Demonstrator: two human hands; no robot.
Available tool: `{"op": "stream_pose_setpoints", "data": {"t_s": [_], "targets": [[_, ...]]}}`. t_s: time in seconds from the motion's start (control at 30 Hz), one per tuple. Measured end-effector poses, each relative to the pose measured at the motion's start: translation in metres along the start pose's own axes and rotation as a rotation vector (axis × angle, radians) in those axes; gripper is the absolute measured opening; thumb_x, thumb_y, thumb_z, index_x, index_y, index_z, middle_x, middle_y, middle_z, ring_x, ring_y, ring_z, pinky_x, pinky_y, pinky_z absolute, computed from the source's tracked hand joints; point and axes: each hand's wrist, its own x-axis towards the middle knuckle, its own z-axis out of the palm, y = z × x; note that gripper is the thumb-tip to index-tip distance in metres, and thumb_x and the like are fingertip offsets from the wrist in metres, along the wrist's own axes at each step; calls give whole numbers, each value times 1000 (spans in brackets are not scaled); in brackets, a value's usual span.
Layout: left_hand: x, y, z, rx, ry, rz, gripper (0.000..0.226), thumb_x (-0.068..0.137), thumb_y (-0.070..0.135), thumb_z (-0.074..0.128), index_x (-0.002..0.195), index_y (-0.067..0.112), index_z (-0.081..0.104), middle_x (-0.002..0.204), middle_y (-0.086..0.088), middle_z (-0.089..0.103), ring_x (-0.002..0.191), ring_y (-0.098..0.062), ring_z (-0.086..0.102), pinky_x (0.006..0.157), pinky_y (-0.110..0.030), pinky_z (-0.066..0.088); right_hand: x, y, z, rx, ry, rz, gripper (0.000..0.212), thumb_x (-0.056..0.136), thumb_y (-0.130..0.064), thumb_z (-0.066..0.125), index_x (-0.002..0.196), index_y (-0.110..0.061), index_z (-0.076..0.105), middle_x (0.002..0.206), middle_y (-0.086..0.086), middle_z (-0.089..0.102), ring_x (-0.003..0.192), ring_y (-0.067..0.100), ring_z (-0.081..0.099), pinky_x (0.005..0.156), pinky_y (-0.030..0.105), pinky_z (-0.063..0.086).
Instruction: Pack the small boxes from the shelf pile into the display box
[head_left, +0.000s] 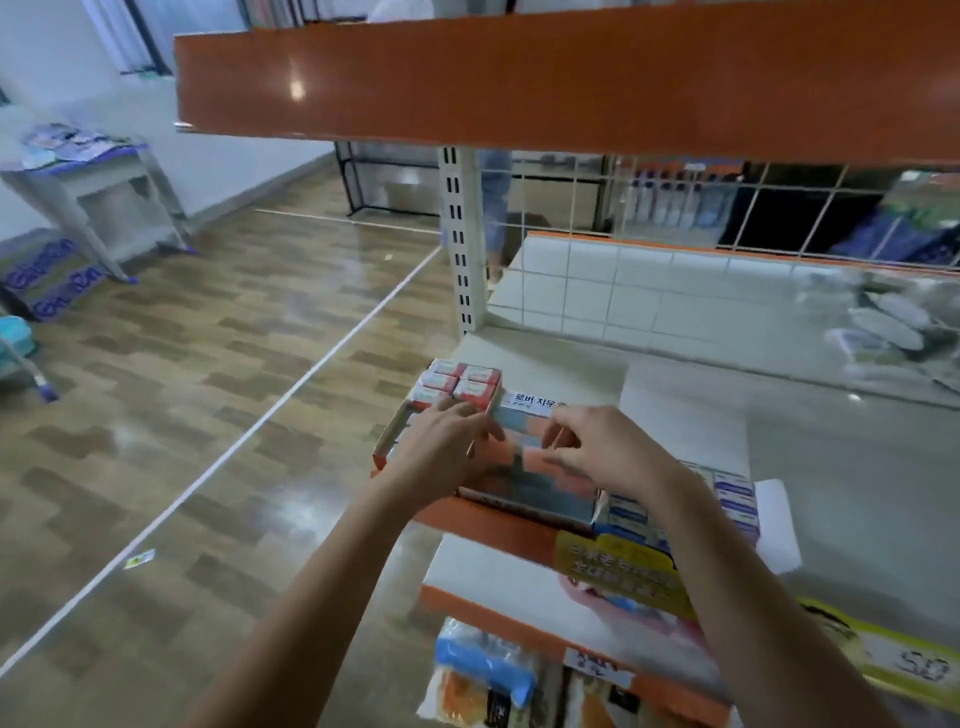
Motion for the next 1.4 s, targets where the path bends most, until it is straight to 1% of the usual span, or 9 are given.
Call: {"op": "stream_pose_setpoints", "data": {"t_s": [0.1, 0.27, 0.43, 0.57, 0.77, 1.0, 1.1, 1.2, 1.4], "targets": [[3, -7, -2, -15, -55, 72, 28, 85, 43, 62, 109, 28, 62, 114, 7, 62, 111, -15, 45, 89, -31, 40, 2, -5, 8, -76, 24, 52, 15, 86, -30, 65, 97, -21, 61, 96, -2, 63, 83, 10, 57, 73, 26, 48], [9, -14, -4, 35, -100, 163, 28, 86, 40, 60, 110, 27, 62, 112, 4, 60, 112, -18, 43, 91, -33, 39, 4, -8, 25, -80, 132, 145, 10, 86, -28, 65, 91, -21, 67, 93, -4, 60, 75, 3, 54, 59, 12, 36], [9, -20, -2, 72, -109, 198, 30, 87, 42, 57, 115, 31, 59, 120, 6, 55, 118, -18, 40, 94, -33, 36, 3, -13, 43, -109, 244, 184, 10, 87, -27, 64, 96, -22, 64, 93, -7, 56, 82, 7, 54, 65, 13, 40], [9, -23, 0, 36, -92, 217, 28, 90, 43, 52, 114, 31, 59, 120, 7, 56, 119, -16, 40, 92, -31, 34, -1, -18, 53, -151, 318, 218, 9, 89, -28, 61, 96, -23, 62, 99, -6, 55, 86, 8, 55, 77, 25, 50], [10, -26, -2, 31, -129, 252, 31, 91, 42, 51, 119, 31, 58, 125, 6, 54, 122, -17, 39, 96, -32, 34, -8, -22, 55, -162, 272, 243, 20, 90, -33, 58, 105, -21, 63, 107, -6, 51, 96, 11, 54, 84, 33, 49], [11, -26, -3, 55, -102, 282, 25, 93, 40, 47, 112, 28, 58, 119, 6, 58, 114, -17, 44, 94, -32, 36, -7, -28, 59, -186, 353, 238, 17, 91, -32, 57, 104, -23, 62, 107, -7, 52, 97, 8, 53, 81, 25, 47], [15, -21, -7, 17, -72, 323, 26, 90, 41, 51, 110, 28, 61, 113, 1, 61, 111, -22, 47, 92, -36, 37, -9, -26, 56, -177, 345, 222, 19, 90, -31, 57, 107, -23, 62, 113, -6, 52, 106, 10, 49, 89, 26, 43], [32, -10, -10, 46, -99, 355, 30, 90, 46, 51, 115, 30, 58, 117, 5, 58, 113, -19, 44, 94, -33, 33, -13, -19, 44, -211, 374, 209, 23, 91, -27, 56, 111, -17, 61, 117, -2, 55, 113, 14, 44, 94, 28, 38], [66, 66, -7, 14, -66, 495, 31, 91, 46, 48, 116, 29, 58, 119, 3, 58, 114, -21, 46, 92, -35, 34, -57, 23, 7, -260, 449, 332, 27, 93, -26, 55, 119, -19, 58, 120, -1, 55, 115, 17, 44, 91, 28, 36]]}}
